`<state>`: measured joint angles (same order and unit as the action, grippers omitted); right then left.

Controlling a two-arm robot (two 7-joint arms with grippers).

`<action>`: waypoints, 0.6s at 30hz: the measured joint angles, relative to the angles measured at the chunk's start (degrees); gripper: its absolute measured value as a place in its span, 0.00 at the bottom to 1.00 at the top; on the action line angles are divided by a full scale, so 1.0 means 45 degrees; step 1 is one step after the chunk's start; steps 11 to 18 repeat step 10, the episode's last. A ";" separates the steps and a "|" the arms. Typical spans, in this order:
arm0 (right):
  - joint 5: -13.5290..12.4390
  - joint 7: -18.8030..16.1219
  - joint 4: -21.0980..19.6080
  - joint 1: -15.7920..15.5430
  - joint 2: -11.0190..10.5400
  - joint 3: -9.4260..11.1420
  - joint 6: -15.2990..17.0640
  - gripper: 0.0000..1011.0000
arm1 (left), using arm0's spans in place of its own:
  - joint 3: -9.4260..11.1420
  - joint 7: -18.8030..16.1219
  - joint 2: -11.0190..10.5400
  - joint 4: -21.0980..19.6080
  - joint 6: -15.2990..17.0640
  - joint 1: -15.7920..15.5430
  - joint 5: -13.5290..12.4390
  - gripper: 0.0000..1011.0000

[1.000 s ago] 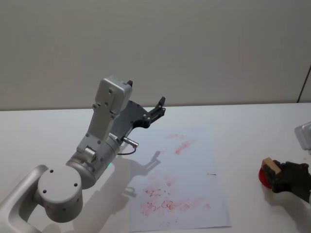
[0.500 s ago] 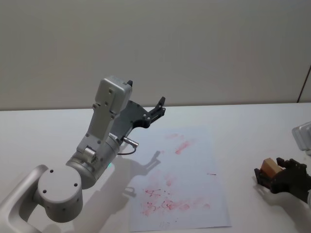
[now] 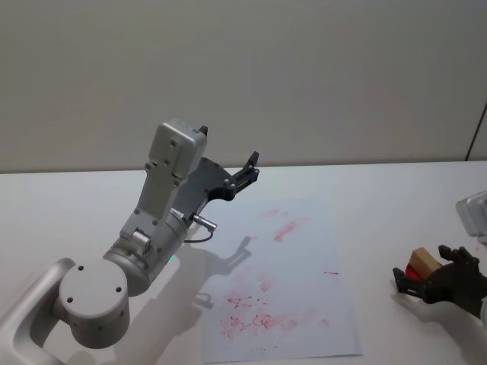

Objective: Use the one hand to pick up the stamp and affix it onto the A4 paper.

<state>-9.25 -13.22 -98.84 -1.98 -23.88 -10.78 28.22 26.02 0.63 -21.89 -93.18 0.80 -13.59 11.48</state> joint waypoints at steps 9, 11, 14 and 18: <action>0.0012 -0.0012 0.0012 0.0009 0.0006 -0.0007 0.0000 0.99 | 0.0000 -0.0001 0.0000 0.0000 0.0000 -0.0001 0.0000 0.99; 0.0013 -0.0013 0.0013 0.0009 0.0006 -0.0007 0.0000 0.99 | 0.0000 0.0000 0.0000 0.0000 0.0000 0.0000 0.0000 0.99; 0.0013 -0.0013 0.0013 0.0009 0.0006 -0.0007 0.0000 0.99 | 0.0000 0.0000 0.0000 0.0000 0.0000 0.0000 0.0000 0.99; 0.0013 -0.0013 0.0013 0.0009 0.0006 -0.0007 0.0000 0.99 | 0.0000 0.0000 0.0000 0.0000 0.0000 0.0000 0.0000 0.99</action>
